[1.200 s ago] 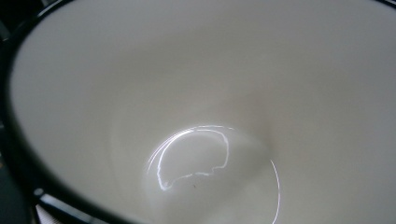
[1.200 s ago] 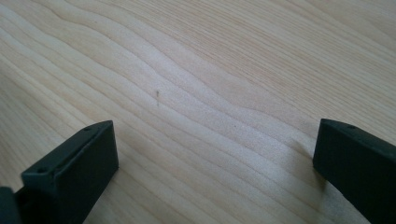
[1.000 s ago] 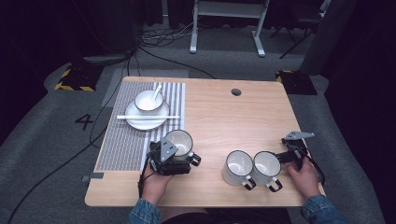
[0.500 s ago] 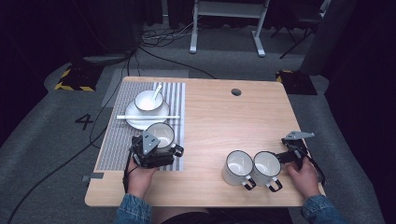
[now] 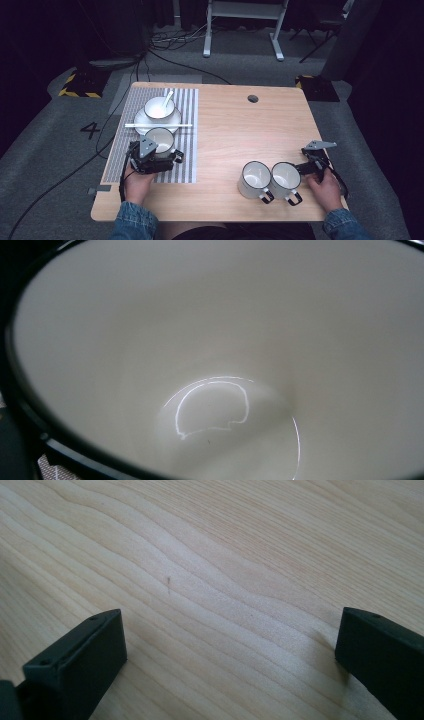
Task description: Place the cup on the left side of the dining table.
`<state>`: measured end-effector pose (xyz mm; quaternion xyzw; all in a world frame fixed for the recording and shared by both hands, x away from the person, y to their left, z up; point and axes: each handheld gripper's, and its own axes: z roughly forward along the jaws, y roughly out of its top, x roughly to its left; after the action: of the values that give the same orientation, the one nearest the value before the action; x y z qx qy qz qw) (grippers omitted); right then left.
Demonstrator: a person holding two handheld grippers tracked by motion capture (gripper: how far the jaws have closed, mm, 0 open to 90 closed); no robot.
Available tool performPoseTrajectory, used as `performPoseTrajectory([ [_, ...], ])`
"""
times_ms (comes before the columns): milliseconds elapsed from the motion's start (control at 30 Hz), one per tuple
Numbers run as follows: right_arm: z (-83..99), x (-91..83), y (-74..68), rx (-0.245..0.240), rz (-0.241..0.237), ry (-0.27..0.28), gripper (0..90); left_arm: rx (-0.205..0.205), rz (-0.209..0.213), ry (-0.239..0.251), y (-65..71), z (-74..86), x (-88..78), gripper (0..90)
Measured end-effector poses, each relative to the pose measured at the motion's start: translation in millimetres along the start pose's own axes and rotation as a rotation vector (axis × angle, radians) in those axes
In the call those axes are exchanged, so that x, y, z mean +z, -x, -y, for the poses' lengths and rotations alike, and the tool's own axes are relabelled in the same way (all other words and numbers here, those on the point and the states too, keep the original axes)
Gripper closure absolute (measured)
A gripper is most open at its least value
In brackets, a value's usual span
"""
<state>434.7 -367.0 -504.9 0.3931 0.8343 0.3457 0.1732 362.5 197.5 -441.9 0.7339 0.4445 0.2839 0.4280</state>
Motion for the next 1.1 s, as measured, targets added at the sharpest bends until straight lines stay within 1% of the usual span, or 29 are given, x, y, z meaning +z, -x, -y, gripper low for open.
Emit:
performPoseTrajectory([
  [100, -0.1, -0.1, -0.2, 0.002, 0.000, -0.001, 0.2, -0.008, -0.006, -0.010, -9.4, 3.8, 0.8, 3.0],
  [133, 0.0, -0.1, -0.2, 0.002, 0.000, -0.001, 0.2, -0.006, -0.011, -0.016, -12.7, 4.9, 0.9, 3.0],
  [167, 0.0, 0.1, 0.1, 0.000, 0.000, 0.001, 0.2, -0.014, -0.012, -0.019, -14.3, 5.7, 1.6, 3.0],
  [200, 0.1, 0.1, 0.0, 0.000, 0.000, 0.001, 0.2, -0.023, -0.021, -0.030, -19.2, 7.5, 3.1, 3.0],
  [233, 0.1, 0.1, 0.0, 0.000, 0.000, 0.001, 0.2, -0.023, -0.021, -0.030, -19.2, 7.5, 3.1, 3.0],
  [300, 0.0, 0.0, -0.3, 0.003, 0.000, 0.000, 0.2, -0.034, -0.015, -0.034, -24.5, 10.4, 6.2, 3.0],
  [333, 0.0, 0.0, -0.1, 0.000, 0.000, 0.000, 0.2, -0.025, -0.019, -0.043, -25.5, 10.8, 7.0, 3.0],
  [433, 0.1, 0.0, 0.1, -0.001, 0.001, 0.001, 0.2, -0.014, -0.022, -0.058, -25.7, 11.9, 9.6, 3.0],
  [500, 0.2, -0.1, 0.0, 0.000, 0.002, 0.001, 0.2, -0.011, -0.023, -0.080, -25.4, 13.0, 13.1, 3.0],
  [533, 0.1, 0.0, -0.3, 0.003, 0.003, 0.002, 0.2, -0.003, -0.029, -0.108, -25.9, 14.0, 16.4, 3.0],
  [567, 0.1, 0.0, -0.3, 0.003, 0.003, 0.002, 0.2, -0.003, -0.029, -0.108, -25.9, 14.0, 16.4, 3.0],
  [600, 0.2, 0.0, -0.3, 0.003, 0.003, 0.002, 0.2, -0.010, -0.031, -0.119, -25.9, 15.3, 18.9, 3.0],
  [633, 0.1, -0.1, -0.4, 0.005, 0.002, 0.002, 0.2, -0.004, -0.039, -0.133, -26.5, 15.5, 19.4, 3.0],
  [667, 0.2, -0.1, -0.4, 0.005, 0.003, 0.001, 0.2, -0.004, -0.042, -0.140, -27.4, 16.9, 21.1, 3.0],
  [800, 0.2, -0.1, -0.5, 0.006, 0.003, 0.002, 0.2, -0.023, -0.038, -0.158, -30.0, 19.3, 23.3, 3.0],
  [867, 0.2, -0.1, -0.5, 0.006, 0.003, 0.002, 0.2, -0.021, -0.041, -0.164, -30.5, 20.4, 25.3, 3.0],
  [900, 0.2, -0.2, -0.4, 0.005, 0.002, 0.000, 0.2, -0.021, -0.045, -0.156, -30.2, 21.4, 27.1, 3.0],
  [933, 0.2, -0.3, -0.4, 0.006, 0.002, 0.000, 0.2, -0.014, -0.049, -0.172, -30.5, 21.2, 27.3, 3.0],
  [967, 0.2, -0.2, -0.3, 0.005, 0.003, 0.000, 0.2, -0.016, -0.053, -0.180, -29.9, 22.2, 29.8, 3.0],
  [1100, 0.2, -0.2, -0.4, 0.006, 0.003, 0.001, 0.2, -0.016, -0.058, -0.195, -30.7, 23.7, 32.8, 2.9],
])
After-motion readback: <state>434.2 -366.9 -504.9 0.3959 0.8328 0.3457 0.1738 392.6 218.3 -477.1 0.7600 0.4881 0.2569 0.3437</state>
